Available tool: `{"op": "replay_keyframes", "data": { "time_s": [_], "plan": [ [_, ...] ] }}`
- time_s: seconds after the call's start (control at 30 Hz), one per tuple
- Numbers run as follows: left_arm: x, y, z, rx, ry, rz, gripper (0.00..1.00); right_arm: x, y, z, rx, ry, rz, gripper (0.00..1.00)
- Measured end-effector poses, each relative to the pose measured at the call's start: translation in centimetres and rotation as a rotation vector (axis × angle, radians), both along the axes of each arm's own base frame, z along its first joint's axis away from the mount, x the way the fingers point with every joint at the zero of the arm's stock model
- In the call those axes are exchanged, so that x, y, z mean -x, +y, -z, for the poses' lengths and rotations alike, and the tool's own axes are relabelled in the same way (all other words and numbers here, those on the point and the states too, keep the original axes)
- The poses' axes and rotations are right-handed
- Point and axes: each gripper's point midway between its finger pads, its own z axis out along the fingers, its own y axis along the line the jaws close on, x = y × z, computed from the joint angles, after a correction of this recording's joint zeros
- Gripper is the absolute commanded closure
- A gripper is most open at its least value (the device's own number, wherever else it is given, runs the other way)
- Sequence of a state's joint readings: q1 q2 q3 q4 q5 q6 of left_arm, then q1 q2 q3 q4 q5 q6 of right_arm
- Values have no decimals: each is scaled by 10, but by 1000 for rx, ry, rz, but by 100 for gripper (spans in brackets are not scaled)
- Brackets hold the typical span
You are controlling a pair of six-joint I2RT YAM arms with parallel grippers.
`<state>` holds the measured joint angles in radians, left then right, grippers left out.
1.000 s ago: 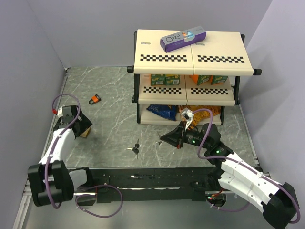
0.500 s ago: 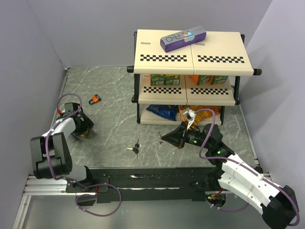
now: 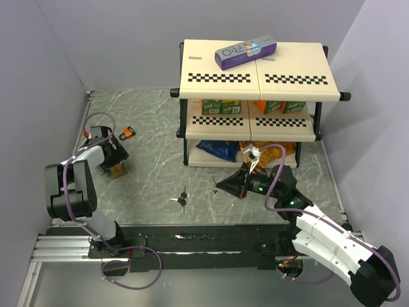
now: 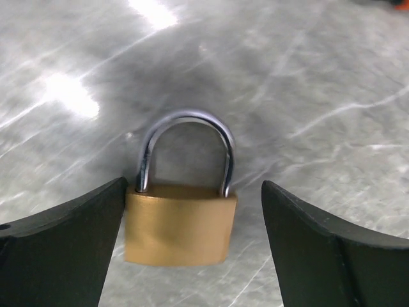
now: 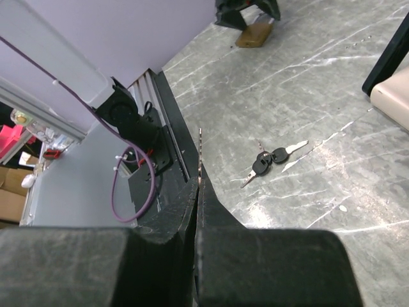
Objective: Unlock with the key
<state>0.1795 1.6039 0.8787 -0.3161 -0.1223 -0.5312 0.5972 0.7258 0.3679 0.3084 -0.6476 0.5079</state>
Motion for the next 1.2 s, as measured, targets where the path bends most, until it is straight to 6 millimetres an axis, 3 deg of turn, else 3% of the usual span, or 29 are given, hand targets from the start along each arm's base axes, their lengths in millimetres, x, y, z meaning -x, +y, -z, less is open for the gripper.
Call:
{"op": "replay_keyframes", "data": {
  "time_s": [0.17, 0.53, 0.8, 1.07, 1.1, 1.17, 1.2],
  "plan": [
    [-8, -12, 1, -38, 8, 77, 10, 0, 0, 0, 0, 0, 1, 100],
    [11, -12, -1, -137, 92, 131, 8, -1, -1, -1, -2, -3, 5, 100],
    [18, -14, 4, -134, 126, 140, 14, 0, -1, -1, -2, -2, -2, 100],
    [11, -24, 8, -101, 115, 163, 35, 0, -1, -1, -3, -3, -1, 100],
    [11, -24, 8, -102, 117, 166, 45, 0, -1, -1, -4, -3, -1, 100],
    [10, -25, 8, -102, 120, 169, 57, 0, -1, -1, -3, -3, -1, 100],
    [10, -25, 8, -101, 121, 170, 69, 0, -1, -1, -3, -4, 0, 100]
  ]
}}
